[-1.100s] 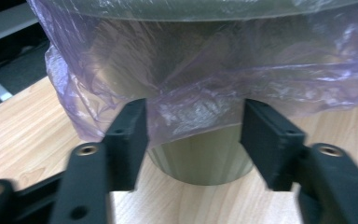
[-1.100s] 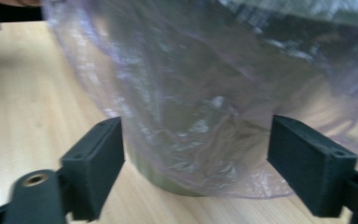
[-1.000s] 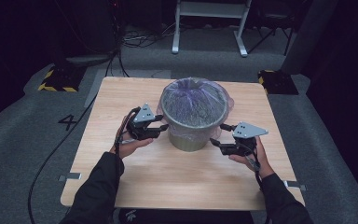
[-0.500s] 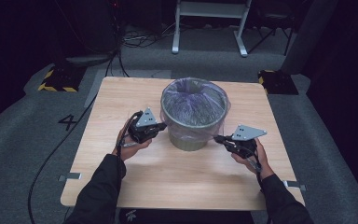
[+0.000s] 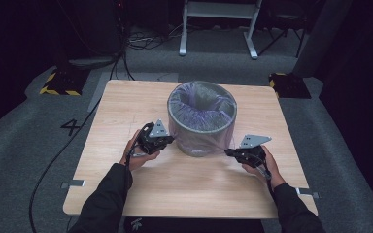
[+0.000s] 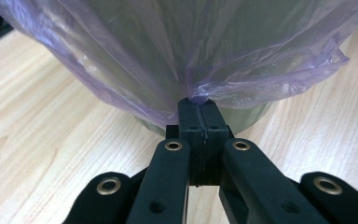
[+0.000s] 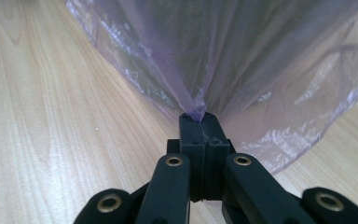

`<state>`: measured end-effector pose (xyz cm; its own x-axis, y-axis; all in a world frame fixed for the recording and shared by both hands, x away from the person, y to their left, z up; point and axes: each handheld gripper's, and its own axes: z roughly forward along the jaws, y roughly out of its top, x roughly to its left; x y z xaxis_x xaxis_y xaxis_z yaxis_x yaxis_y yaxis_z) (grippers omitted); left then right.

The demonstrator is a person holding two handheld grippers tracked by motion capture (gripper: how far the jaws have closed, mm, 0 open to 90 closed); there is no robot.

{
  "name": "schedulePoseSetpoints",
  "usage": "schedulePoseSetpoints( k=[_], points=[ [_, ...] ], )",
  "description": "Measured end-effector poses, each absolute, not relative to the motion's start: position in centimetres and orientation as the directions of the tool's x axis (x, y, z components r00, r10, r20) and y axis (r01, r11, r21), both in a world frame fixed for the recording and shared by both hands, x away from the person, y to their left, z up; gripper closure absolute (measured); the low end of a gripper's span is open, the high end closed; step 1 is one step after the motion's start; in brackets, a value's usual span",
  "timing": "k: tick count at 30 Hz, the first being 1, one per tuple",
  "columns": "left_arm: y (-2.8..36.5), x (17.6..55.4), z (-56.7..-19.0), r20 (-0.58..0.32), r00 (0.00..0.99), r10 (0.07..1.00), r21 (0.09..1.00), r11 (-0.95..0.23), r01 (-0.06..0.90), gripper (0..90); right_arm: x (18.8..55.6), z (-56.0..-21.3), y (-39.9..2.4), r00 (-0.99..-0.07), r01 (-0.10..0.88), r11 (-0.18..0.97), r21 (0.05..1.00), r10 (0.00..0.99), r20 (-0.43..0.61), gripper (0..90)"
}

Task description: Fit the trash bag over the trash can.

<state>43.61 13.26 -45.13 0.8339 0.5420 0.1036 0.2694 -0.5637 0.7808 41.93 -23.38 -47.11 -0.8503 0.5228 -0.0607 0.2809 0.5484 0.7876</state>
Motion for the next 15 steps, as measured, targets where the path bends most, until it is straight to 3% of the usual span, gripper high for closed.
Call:
schedulePoseSetpoints(
  k=[15],
  points=[
    [13.1,45.3,-47.3,0.066,0.815,0.576,0.759,-0.559,0.334,88.6,44.3,-49.1,-23.7,-0.797,0.357,0.500,0.789,0.604,-0.022,90.0]
  ],
)
